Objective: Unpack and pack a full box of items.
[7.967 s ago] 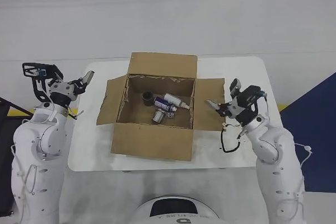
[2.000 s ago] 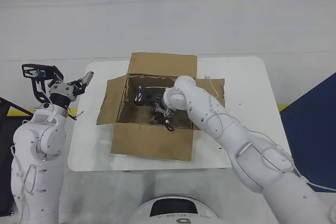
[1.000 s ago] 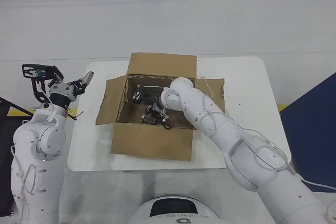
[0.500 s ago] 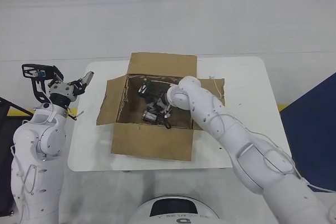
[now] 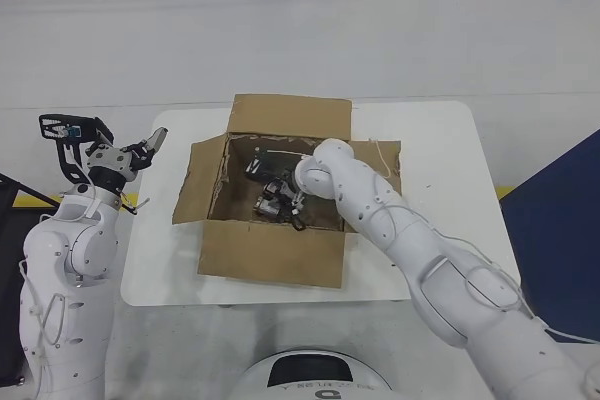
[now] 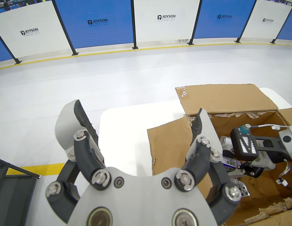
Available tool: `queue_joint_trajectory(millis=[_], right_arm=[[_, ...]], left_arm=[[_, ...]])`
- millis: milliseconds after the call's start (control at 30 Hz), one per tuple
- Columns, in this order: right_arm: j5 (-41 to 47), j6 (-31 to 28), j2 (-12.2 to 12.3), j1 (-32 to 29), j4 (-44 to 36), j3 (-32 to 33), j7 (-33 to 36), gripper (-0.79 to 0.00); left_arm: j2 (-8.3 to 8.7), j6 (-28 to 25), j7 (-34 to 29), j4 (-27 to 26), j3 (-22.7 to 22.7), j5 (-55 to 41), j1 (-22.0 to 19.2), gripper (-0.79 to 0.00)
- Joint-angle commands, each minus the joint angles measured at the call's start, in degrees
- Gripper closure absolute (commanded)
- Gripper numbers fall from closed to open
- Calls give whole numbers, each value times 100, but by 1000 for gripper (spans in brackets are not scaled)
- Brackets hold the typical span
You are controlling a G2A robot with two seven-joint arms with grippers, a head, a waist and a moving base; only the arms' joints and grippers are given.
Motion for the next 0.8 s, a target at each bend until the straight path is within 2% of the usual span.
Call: queue_joint_trajectory(millis=[0,33,67,100,233,333,467,633,767], right_arm=[[14,38,-52,50,123,-50,44,-311],[21,54,-80,75,173,-74,50,-243],[29,61,-104,97,225,-92,43,-212],[24,66,-123,124,274,-107,49,0],[-27,187,-132,181,260,-71,-32,0],[-209,341,-36,99,-62,35,-129,0],[-532,552,232,-279,-944,350,-40,0],[-1022,740,664,-1118,-2425,1004,400,0],[-1088,681,845,-1554,-3021,1374,736,0]], left_arm=[[0,0,0,0,0,0,0,-785],[0,0,0,0,0,0,0,-785],[0,0,0,0,0,0,0,-785],[0,0,0,0,0,0,0,-785],[0,0,0,0,0,0,0,-785],[0,0,0,0,0,0,0,-785],[0,0,0,0,0,0,0,-785],[0,0,0,0,0,0,0,-785],[0,0,0,0,0,0,0,-785]])
